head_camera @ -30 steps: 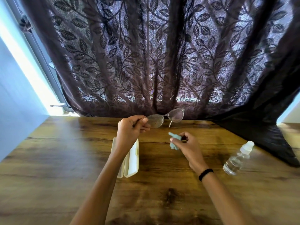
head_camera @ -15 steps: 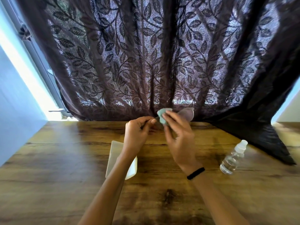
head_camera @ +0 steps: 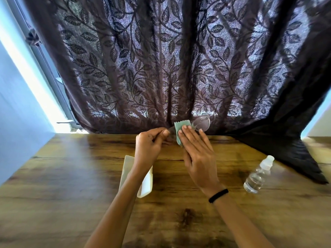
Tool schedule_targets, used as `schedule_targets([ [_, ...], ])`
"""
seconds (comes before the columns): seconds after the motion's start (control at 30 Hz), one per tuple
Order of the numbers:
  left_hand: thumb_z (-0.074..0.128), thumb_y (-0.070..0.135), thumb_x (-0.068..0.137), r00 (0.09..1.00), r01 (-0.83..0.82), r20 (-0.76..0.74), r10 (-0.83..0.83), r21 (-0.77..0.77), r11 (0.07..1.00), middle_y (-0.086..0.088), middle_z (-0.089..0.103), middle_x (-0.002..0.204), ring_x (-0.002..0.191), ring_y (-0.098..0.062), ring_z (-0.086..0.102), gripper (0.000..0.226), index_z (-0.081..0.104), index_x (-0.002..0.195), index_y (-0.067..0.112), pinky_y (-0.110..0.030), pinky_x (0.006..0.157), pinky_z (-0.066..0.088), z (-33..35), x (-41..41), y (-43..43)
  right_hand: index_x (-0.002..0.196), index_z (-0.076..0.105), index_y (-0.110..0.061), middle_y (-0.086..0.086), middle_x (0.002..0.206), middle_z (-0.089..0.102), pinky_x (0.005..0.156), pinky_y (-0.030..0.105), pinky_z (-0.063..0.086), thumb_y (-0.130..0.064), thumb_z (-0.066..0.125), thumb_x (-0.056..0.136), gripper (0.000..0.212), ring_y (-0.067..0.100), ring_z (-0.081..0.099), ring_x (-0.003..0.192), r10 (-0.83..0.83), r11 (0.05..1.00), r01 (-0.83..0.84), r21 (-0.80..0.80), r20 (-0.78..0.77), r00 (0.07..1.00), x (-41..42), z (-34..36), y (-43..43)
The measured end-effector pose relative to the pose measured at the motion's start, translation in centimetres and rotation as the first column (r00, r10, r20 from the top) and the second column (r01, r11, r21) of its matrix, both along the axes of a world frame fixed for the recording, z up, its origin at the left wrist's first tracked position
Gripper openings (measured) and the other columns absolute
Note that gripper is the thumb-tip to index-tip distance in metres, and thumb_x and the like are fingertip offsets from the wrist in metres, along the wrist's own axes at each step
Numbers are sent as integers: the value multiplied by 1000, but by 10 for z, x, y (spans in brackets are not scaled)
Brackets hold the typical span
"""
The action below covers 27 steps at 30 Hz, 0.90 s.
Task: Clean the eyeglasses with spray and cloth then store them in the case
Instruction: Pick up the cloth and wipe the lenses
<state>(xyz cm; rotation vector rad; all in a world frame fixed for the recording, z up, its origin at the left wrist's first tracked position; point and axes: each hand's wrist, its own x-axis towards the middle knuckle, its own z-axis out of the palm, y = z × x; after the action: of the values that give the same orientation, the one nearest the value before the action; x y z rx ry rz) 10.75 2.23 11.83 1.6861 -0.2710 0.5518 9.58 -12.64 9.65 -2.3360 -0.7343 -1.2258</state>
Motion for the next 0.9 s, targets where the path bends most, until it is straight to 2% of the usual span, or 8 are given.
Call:
schedule_targets([
  [0.17,59,4,86,995,-91,60,83,138,986,3,70,85,76,-2,65,18,70,100,9,-23,70,55,0,4,0,125,55,-8,9,135,51,110,40,30,-3,61,83,43,21,43,129,98,991,-96,-92,15,995,1,3,5],
  [0.3,58,3,87,998,-57,32,54,80,995,2,70,80,71,-5,68,16,69,94,13,-22,67,56,3,0,0,116,62,-8,9,127,58,108,39,33,-5,57,84,32,20,51,123,87,984,-77,-161,53,995,1,0,-5],
  [0.4,55,1,87,1000,17,-10,-17,-15,1000,-1,69,73,62,-8,69,16,67,88,11,-19,59,56,6,-3,1,110,66,-5,12,121,62,106,38,35,-5,51,85,29,22,56,117,39,997,-37,-66,27,999,1,1,-15],
  [0.5,54,1,88,999,36,-6,-36,-9,999,-3,68,69,59,-9,69,15,67,88,9,-17,56,55,9,-5,1,107,67,-2,14,116,65,104,38,36,-4,48,85,29,23,57,114,11,998,-12,58,4,1000,4,9,-20],
  [0.6,54,1,89,1000,29,-10,-29,-23,999,-7,68,68,59,-10,69,13,67,89,4,-18,56,55,11,-4,-1,109,66,-2,13,118,64,105,39,37,-2,50,85,29,20,55,117,37,996,-36,82,-3,999,6,16,-13],
  [0.67,55,2,88,1000,19,-4,-19,6,1000,-8,69,72,63,-11,69,13,68,90,4,-22,61,57,12,-3,-3,111,65,-3,12,121,62,106,40,36,2,53,83,30,20,53,120,74,995,-73,65,-14,997,5,18,-4],
  [0.8,58,5,87,997,-48,62,40,128,991,8,70,81,74,-3,66,20,68,97,19,-22,68,55,9,-2,-1,115,62,-3,11,127,59,108,40,36,5,59,81,35,20,48,125,158,987,-158,-9,-36,987,1,14,9],
  [0.9,58,5,88,999,-34,41,29,124,992,2,71,82,75,-7,68,18,69,98,15,-25,68,56,7,-2,2,116,62,-4,10,128,58,109,37,33,-2,54,85,32,19,46,126,159,984,-160,-81,-17,987,-1,11,4],
])
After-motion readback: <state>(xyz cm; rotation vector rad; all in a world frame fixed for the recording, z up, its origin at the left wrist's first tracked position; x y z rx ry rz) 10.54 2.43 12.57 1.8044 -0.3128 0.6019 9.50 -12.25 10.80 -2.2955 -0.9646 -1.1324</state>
